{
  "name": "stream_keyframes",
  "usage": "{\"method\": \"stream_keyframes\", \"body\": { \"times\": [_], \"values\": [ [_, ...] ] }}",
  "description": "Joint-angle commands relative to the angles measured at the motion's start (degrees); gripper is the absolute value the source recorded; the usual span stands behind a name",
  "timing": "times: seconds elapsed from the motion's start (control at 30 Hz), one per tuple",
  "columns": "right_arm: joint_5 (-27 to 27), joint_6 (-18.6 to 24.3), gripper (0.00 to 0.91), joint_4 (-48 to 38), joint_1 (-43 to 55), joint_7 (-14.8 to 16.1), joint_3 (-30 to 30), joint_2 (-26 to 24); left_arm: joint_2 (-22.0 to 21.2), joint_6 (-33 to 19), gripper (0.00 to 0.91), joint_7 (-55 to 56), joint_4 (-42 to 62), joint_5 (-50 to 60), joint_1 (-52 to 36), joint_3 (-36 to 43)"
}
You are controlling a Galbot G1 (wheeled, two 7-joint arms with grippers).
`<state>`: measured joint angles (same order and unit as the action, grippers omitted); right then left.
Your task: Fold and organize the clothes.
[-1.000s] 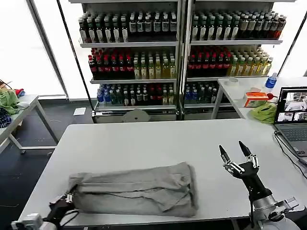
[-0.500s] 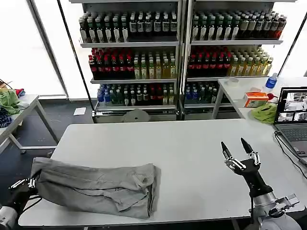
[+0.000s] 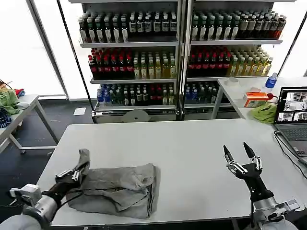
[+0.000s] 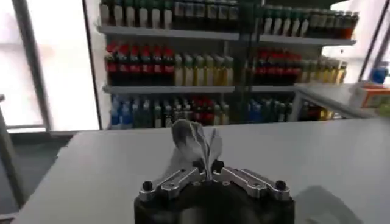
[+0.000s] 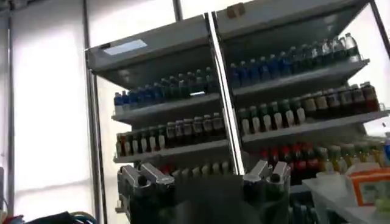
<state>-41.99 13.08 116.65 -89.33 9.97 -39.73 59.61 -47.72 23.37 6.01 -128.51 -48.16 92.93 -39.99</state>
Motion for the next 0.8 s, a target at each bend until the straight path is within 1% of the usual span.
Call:
{"method": "stream_keyframes", "body": {
  "times": [0.03,0.4,0.57,0.67,0.8],
  "values": [
    [0.52,0.00,0.907,-0.74,-0.47,-0.12,-0.61,1.04,2.26,1.33,0.010,1.71,-2.73,-3.34,-4.53,15.74],
    [1.30,-0.24,0.907,-0.76,-1.33,0.47,-0.29,3.42,1.60,0.84,0.010,4.53,2.02,-5.03,-11.60,26.91],
    [1.45,-0.36,0.907,-0.84,-1.63,0.65,-0.44,3.87,0.94,0.91,0.010,6.59,4.98,-6.42,-16.67,30.14],
    [1.57,-0.37,0.907,-1.01,-1.70,0.67,-0.50,3.98,0.68,1.11,0.010,8.04,6.52,-8.62,-21.16,32.25],
    [1.44,-0.35,0.907,-1.45,-1.73,0.72,-0.74,3.79,0.74,1.19,0.010,8.83,7.96,-10.61,-24.93,33.03]
  ]
}}
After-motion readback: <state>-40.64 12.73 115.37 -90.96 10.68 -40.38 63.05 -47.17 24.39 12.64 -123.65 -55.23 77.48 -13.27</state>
